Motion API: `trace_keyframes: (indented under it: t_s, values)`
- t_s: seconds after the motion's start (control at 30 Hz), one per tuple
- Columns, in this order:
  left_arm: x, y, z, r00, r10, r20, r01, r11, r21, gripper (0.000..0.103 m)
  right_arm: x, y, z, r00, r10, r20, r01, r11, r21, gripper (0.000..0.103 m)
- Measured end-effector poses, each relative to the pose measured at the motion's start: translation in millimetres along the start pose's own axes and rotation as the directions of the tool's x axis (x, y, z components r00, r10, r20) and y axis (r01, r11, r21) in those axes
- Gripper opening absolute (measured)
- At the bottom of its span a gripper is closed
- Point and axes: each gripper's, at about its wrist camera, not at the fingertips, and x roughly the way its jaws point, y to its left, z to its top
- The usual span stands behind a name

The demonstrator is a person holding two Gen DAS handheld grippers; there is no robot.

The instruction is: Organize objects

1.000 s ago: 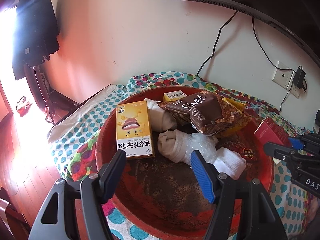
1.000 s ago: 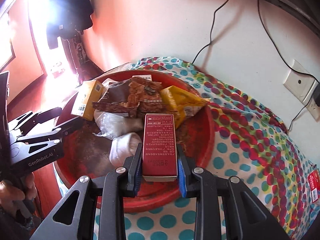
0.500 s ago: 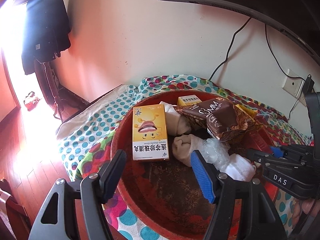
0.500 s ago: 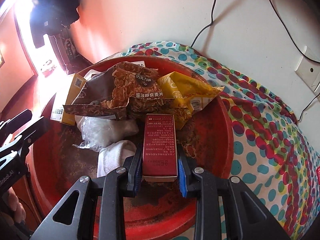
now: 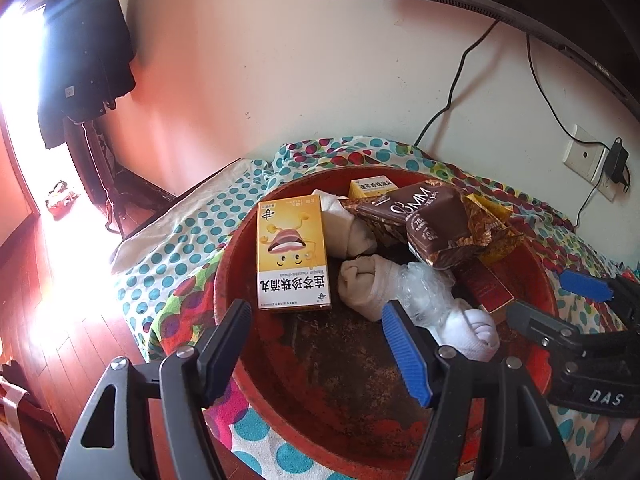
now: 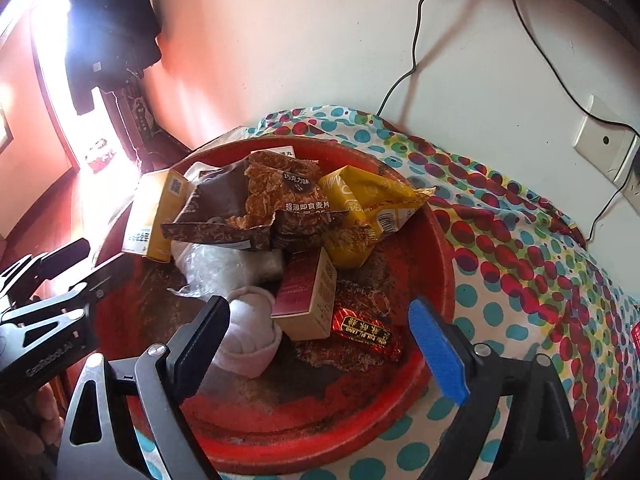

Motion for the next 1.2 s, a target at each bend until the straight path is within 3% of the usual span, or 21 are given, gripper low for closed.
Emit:
trace_keyframes:
  t_s: [0.4,0.57,0.77,0.93,1.2]
  values:
    - [-9.7,-19.3,-0.2,0.998,0.065,0.011,-0.065,0.995,0.075,0.071,-44.1,22.9,-49.8,1.000,0.017,-0.017,-0.018,0.995,-0.095,0.091]
    - [-4.4,-19.1,-0.9,0.998,-0.040,-0.046,0.041,0.999,0.035,0.076,-48.6,33.0,-59.8,0.998,0.042,-0.043,-0.046,0.993,-0.105,0.091]
    - [1.5,-13.4,-2.0,0.986,-0.138,-0.098,0.134,0.990,-0.046,0.077,-43.6,42.0,-62.3,0.994,0.072,-0.086,-0.079,0.993,-0.087,0.091]
    - [-16.1,-20.6,-2.9,0.993,-0.118,-0.012,0.118,0.993,0.002,0.077,-38.4,46.8,-63.0,0.992,0.070,-0.106,-0.080,0.993,-0.086,0.091]
    - [-18.0,-36.7,-4.2,0.991,-0.129,-0.022,0.130,0.989,0.073,0.077,-37.4,49.1,-59.3,0.990,0.059,-0.130,-0.070,0.994,-0.081,0.093]
